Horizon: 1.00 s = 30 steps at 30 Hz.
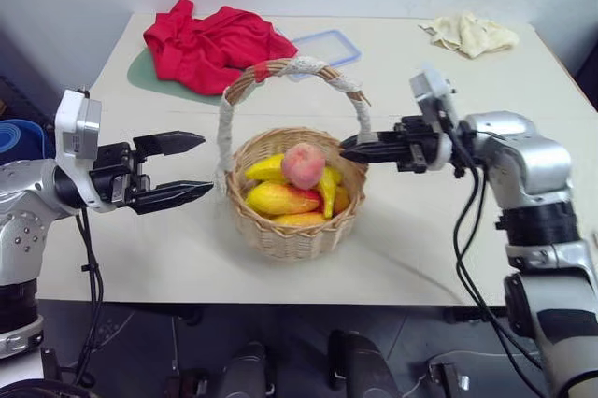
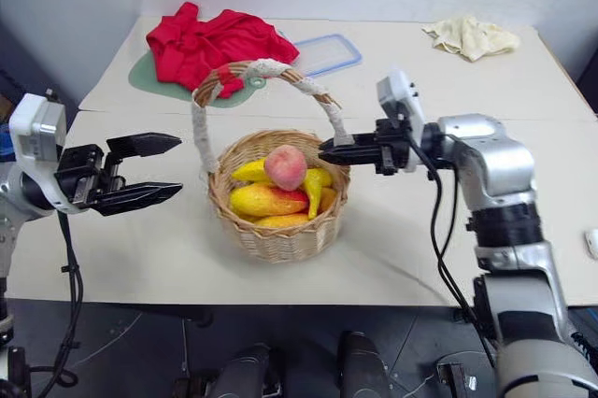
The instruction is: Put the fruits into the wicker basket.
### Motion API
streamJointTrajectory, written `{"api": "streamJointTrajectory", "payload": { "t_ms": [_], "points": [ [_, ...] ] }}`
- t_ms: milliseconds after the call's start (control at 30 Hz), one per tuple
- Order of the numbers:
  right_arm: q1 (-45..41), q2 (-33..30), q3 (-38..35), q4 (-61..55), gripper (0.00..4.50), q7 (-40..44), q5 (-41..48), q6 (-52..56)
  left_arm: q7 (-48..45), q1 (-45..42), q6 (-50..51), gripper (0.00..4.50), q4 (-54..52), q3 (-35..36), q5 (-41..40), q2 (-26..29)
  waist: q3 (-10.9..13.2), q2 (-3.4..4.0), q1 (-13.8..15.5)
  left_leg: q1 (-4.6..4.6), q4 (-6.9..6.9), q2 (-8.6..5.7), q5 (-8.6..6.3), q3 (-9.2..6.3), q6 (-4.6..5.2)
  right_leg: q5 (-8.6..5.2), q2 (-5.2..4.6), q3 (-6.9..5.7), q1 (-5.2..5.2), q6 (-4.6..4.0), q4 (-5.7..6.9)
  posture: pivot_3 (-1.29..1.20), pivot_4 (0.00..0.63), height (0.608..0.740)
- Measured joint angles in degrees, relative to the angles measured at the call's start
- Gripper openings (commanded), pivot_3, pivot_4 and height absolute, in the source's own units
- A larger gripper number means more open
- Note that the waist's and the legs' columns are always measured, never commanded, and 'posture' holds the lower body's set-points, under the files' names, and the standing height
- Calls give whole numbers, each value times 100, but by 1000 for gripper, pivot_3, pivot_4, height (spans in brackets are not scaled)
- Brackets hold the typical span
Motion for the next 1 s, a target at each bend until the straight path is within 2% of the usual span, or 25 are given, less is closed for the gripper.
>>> {"api": "streamJointTrajectory", "payload": {
  "t_ms": [167,300,333,467,567,767,867,1000],
  "points": [
    [872,-311,-1310,-1088,221,-1116,486,437,-135,-344,-124,4500,281,-298,124,-116,0,0,39,-1,5,-3,2,7,2,0,0,0,2,0,-4,0,150,740],
    [1547,-690,-2429,-1244,221,-1863,387,324,-290,-564,-200,4500,544,-541,214,-224,0,-1,124,-1,8,-5,5,19,7,0,2,11,4,0,-15,0,150,740],
    [1814,-785,-2798,-1061,221,-2085,202,51,-352,-683,-255,4500,667,-622,262,-266,-1,-2,133,0,8,-6,6,24,9,0,3,14,7,0,-19,0,150,740],
    [2167,-895,-3383,64,221,-2653,-439,-1153,-498,-970,-329,4500,923,-816,400,-422,-1,-2,134,2,11,-14,14,67,22,5,0,31,8,4,-21,0,150,740],
    [2303,-1080,-3486,948,221,-2822,-875,-1836,-598,-1070,-370,4500,1027,-902,482,-462,-1,-2,113,4,10,-9,15,85,21,5,3,35,6,4,-19,0,150,740],
    [1930,-1404,-3292,2641,221,-3153,-1275,-2639,-730,-1265,-379,4500,1152,-1005,602,-558,0,0,-34,18,7,0,17,98,19,5,7,43,5,3,-11,0,150,740],
    [1815,-1431,-3289,3046,1162,-3258,-1247,-2722,-744,-1264,-378,4500,1152,-1003,617,-562,0,0,-35,22,3,0,17,99,18,5,6,46,6,3,-9,0,150,740],
    [2187,-1431,-3289,2943,2515,-3216,-1204,-2733,-743,-1246,-376,4500,1150,-994,624,-561,0,0,-16,22,4,-2,17,99,18,5,3,50,7,3,-11,0,150,740]
  ]
}}
